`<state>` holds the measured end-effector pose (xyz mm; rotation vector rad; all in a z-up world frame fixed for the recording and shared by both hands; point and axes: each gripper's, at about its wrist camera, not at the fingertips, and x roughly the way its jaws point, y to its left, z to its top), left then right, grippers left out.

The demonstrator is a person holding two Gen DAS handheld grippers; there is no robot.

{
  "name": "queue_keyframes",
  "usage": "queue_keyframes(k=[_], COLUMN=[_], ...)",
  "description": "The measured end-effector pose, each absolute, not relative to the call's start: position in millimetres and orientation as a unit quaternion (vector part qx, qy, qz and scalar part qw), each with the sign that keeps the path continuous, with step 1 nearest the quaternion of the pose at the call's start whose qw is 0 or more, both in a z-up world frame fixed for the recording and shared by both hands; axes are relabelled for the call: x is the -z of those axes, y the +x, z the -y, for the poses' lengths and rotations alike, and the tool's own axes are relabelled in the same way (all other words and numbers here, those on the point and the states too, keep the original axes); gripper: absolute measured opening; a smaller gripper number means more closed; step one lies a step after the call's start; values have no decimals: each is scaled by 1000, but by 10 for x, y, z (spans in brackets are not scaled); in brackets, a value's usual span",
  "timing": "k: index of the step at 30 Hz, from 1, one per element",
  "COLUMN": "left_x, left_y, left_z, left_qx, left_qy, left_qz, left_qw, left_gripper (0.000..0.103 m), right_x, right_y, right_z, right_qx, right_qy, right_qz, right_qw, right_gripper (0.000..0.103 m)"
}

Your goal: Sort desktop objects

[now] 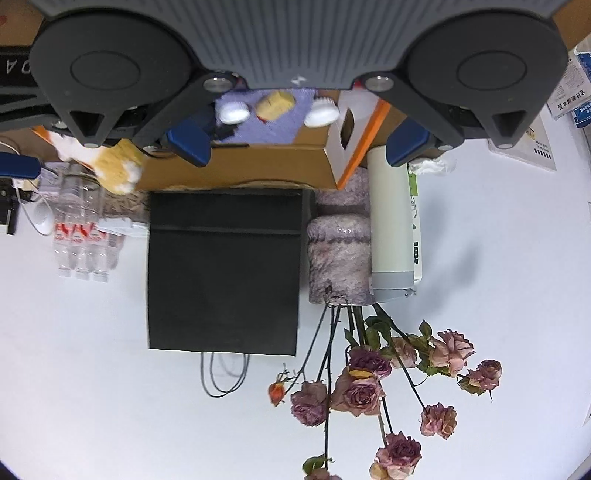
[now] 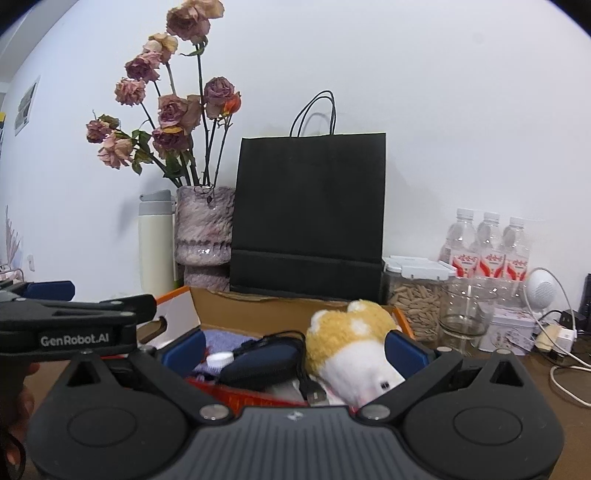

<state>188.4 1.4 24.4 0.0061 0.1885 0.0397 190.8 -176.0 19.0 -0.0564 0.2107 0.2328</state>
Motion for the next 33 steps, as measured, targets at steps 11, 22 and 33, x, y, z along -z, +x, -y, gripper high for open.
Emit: queue_keyframes(k=[11, 22, 33], left_x=[-141, -58, 19], left_y=[1277, 799, 842], left_z=[127, 247, 263], left_qx=[-3, -10, -11], left_qy=[13, 17, 22], left_qz=[-122, -145, -176], left_qw=[992, 989, 984], left_gripper=[103, 103, 103], right_x=[-117, -98, -53], right_y=[1296, 850, 828], right_z=[1955, 2095, 2071], right_qx=[-110, -107, -111], right_qy=[-20, 5, 5], right_qz=[-125, -156, -177], right_qw=[986, 982, 978], right_gripper=[103, 103, 103])
